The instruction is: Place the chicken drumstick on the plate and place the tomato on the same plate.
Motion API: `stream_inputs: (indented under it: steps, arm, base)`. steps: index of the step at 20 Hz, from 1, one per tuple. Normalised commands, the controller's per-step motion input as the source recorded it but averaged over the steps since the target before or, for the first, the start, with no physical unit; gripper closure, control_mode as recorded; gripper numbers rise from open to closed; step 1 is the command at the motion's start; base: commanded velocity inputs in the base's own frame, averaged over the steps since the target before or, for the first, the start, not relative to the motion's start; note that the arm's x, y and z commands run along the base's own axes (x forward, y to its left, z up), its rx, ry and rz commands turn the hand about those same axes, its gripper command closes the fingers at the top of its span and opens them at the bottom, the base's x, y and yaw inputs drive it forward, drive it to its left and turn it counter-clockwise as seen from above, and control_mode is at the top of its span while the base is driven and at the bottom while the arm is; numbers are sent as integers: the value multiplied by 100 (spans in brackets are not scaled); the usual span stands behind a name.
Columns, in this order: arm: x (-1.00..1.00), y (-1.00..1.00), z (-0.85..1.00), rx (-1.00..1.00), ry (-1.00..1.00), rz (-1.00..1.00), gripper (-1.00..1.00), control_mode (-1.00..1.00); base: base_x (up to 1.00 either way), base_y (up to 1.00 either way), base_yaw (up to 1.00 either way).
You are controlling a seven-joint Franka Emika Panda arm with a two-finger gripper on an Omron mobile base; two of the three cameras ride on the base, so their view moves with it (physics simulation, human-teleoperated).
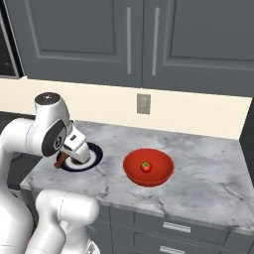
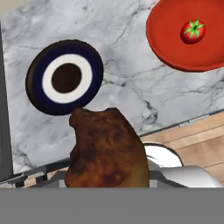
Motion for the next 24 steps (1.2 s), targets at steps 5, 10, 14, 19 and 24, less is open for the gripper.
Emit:
stream_inputs:
  steps: [5, 10, 14, 19, 24]
  arm:
    - [0, 0, 0, 0, 0, 0, 100, 100]
    - [0, 0, 0, 0, 0, 0, 100, 100]
    - [0, 0, 0, 0, 0, 0, 100, 100]
    - [13, 37, -11, 0, 0, 1, 100, -100]
    - [25, 34, -6, -1, 7, 7, 100, -100]
  base:
    - [36, 14, -8]
    - [42, 14, -17]
    - [0, 0, 0]
    - [0, 0, 0]
    - [0, 0, 0]
